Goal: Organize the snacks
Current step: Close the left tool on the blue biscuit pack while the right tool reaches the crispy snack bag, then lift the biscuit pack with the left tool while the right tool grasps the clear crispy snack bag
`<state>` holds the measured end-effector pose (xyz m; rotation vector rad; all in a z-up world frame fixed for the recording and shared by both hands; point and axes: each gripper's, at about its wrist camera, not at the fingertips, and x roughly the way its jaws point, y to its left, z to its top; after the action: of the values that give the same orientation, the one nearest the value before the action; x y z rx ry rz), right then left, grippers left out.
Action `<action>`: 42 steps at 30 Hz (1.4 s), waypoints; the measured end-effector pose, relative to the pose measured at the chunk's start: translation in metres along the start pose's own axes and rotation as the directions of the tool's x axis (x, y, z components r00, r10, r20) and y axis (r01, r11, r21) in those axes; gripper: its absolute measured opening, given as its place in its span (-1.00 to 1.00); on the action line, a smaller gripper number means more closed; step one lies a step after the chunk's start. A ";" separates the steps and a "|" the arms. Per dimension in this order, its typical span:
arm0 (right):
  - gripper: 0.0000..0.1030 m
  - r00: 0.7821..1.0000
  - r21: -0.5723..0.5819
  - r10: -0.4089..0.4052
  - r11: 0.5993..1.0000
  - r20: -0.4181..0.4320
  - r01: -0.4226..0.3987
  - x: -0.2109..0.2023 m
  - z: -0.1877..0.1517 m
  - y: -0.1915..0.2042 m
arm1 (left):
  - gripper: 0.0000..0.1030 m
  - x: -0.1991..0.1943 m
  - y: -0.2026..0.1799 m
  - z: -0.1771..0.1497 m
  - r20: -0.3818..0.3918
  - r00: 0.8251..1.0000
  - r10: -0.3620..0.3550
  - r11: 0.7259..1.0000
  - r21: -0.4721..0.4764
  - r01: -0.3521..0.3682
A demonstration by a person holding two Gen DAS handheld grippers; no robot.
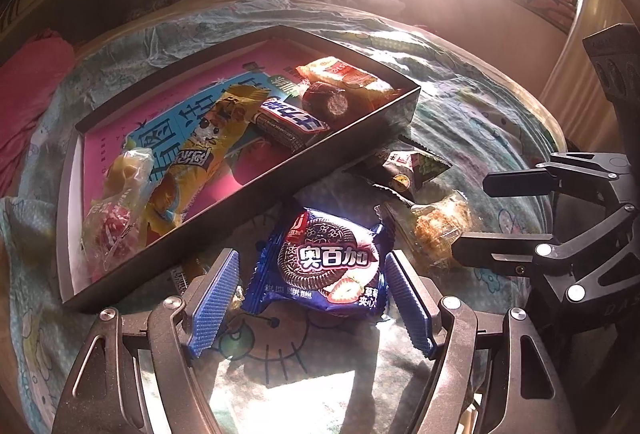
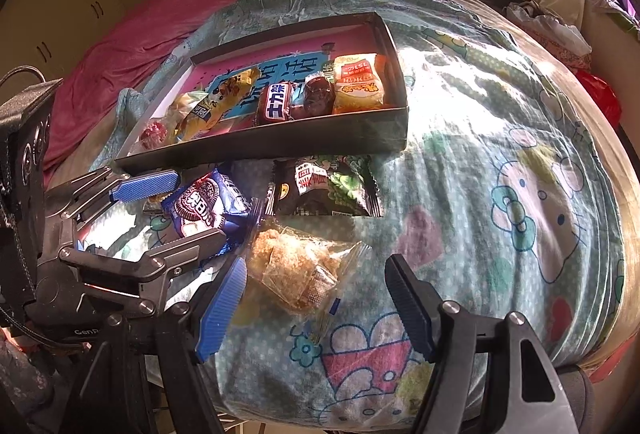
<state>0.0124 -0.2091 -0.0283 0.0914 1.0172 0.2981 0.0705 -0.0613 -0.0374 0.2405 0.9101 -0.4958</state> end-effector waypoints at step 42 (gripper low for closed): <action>0.02 0.994 -0.054 0.111 0.992 -0.007 -0.111 0.015 0.003 -0.008 | 0.30 0.030 -0.009 0.003 -0.065 0.997 -0.043 0.999 0.017 0.044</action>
<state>0.0235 -0.2118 -0.0408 0.0981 1.0094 0.4272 0.0836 -0.0793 -0.0593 0.2556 0.9755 -0.5393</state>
